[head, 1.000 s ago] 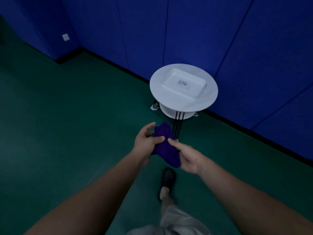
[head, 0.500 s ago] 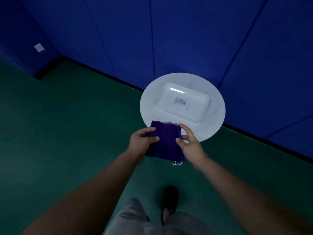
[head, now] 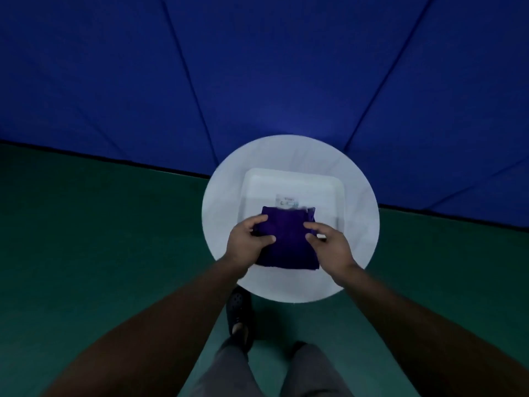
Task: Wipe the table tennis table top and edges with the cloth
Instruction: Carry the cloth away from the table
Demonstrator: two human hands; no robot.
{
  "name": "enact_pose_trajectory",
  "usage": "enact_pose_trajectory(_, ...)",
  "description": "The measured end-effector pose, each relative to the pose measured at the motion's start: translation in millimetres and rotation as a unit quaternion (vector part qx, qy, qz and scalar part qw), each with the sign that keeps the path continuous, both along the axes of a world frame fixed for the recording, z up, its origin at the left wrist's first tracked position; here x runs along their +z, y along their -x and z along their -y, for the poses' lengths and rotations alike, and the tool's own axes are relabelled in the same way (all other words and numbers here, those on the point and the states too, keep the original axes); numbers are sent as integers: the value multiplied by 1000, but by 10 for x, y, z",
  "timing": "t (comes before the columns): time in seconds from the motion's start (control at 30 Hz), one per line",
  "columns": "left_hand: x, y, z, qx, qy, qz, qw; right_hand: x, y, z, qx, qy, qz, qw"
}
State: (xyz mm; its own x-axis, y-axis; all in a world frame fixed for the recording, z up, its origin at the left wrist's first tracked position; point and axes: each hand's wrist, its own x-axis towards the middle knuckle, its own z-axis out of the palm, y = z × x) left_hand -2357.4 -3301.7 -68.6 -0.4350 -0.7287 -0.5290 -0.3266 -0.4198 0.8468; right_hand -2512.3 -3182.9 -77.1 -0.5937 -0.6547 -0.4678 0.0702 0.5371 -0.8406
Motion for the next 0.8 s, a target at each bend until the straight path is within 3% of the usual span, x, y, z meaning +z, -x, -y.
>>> enact_pose_trajectory(0.3, -853, 768, 1028, -120, 72, 76, 987, -791, 566, 893, -45, -78, -72, 993)
enact_pose_trajectory(0.4, -1235, 900, 1232, -176, 139, 127, 966, -1124, 778, 999, -1, -121, -166, 979)
enact_pose_trajectory(0.47, -1471, 874, 1293, -228, 226, 207, 924, -1338, 824, 1003, 55, -145, -242, 958)
enact_pose_trajectory(0.53, -1646, 861, 1292, -302, 312, 240, 868, -1555, 823, 1007, 170, -127, -312, 926)
enact_pose_trajectory(0.6, -1738, 863, 1247, -354, 343, 238, 837, -1769, 787, 992, 287, -135, -345, 883)
enact_pose_trajectory(0.67, -1785, 902, 1193, -361, 335, 235, 838, -1855, 782, 985, 325, -168, -342, 866)
enact_pose_trajectory(0.8, -1810, 1020, 1114, -358, 340, 211, 844, -1862, 859, 949, 303, -167, -362, 866)
